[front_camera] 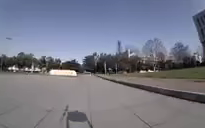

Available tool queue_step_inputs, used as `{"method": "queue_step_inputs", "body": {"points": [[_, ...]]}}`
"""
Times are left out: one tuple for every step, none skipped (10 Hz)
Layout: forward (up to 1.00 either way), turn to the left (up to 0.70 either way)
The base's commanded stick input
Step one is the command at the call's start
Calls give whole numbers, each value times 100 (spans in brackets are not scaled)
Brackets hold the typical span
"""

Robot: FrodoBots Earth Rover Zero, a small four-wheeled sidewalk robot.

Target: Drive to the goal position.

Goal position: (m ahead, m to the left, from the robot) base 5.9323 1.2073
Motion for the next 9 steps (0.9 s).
{"method": "queue_step_inputs", "body": {"points": [[100, 3], [100, 3], [100, 3], [100, 3], [100, 3], [100, 3], [100, 3], [100, 3], [100, 3]]}}
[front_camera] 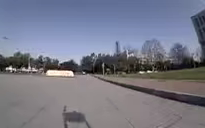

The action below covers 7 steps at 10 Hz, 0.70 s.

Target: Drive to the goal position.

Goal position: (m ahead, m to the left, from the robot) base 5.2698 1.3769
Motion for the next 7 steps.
{"method": "queue_step_inputs", "body": {"points": [[100, 3], [100, 3], [100, 3], [100, 3], [100, 3], [100, 3], [100, 3]]}}
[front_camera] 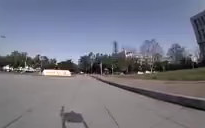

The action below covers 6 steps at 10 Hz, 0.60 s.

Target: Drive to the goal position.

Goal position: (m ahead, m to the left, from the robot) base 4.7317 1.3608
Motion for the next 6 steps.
{"method": "queue_step_inputs", "body": {"points": [[100, 3], [100, 3], [100, 3], [100, 20], [100, 43], [100, 43]]}}
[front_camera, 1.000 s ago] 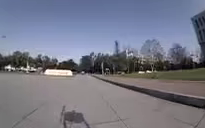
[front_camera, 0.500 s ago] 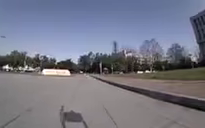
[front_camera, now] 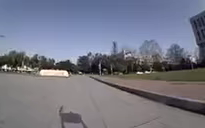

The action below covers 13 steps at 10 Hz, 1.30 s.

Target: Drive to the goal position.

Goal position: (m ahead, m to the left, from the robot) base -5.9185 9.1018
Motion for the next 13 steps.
{"method": "queue_step_inputs", "body": {"points": [[100, 43], [100, 43], [100, 43], [100, 43], [100, 43], [100, 43], [100, 43], [100, 43], [100, 43], [100, 43], [100, 43], [100, 42], [100, 9]]}}
